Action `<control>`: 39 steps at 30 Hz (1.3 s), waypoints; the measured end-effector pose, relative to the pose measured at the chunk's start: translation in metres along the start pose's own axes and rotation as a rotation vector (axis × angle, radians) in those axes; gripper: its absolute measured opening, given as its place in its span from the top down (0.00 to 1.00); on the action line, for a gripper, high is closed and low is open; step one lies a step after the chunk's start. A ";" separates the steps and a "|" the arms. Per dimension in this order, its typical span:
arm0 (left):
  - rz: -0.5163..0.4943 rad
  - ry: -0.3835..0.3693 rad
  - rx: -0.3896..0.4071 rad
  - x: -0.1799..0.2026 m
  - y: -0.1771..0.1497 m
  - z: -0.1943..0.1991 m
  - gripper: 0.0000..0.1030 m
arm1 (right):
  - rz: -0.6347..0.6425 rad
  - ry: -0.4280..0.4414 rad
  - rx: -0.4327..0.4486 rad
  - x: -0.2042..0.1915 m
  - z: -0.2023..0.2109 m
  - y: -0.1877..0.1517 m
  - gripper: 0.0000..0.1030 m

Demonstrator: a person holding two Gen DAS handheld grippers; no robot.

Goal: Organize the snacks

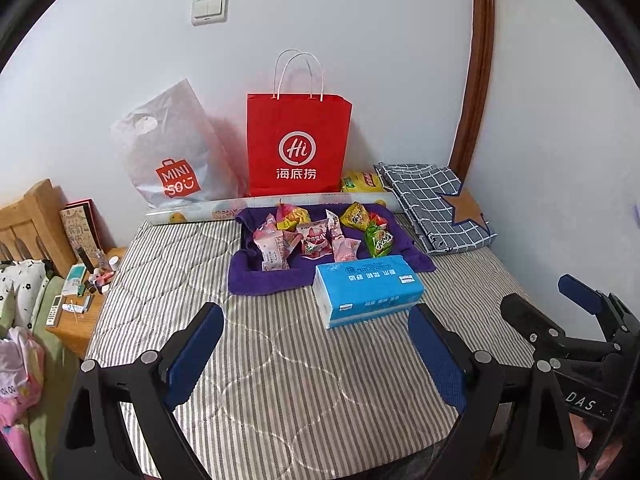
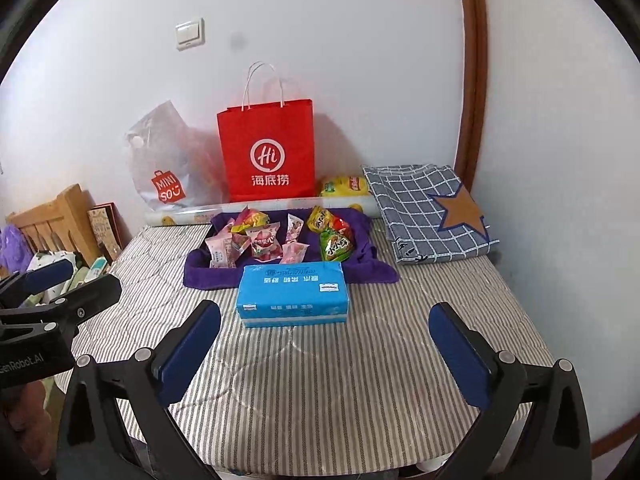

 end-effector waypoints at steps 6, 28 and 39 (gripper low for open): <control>-0.003 -0.001 0.000 0.003 -0.003 0.002 0.09 | 0.003 0.001 0.007 0.000 0.005 -0.003 0.00; -0.013 0.001 0.001 0.011 -0.005 0.005 0.09 | -0.007 0.000 0.012 0.004 0.011 -0.005 0.00; -0.013 0.000 0.002 0.011 -0.004 0.005 0.09 | -0.004 0.002 0.016 0.003 0.013 -0.003 0.00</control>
Point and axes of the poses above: each gripper's, at about its wrist camera, not at the fingertips, and z roughly against the way its jaws point, x to its right, y to its top, the point moved 4 cm from there along -z, roughly the way its jaws point, and after that the axes turned 1 degree about -y, right-handed, at the moved point
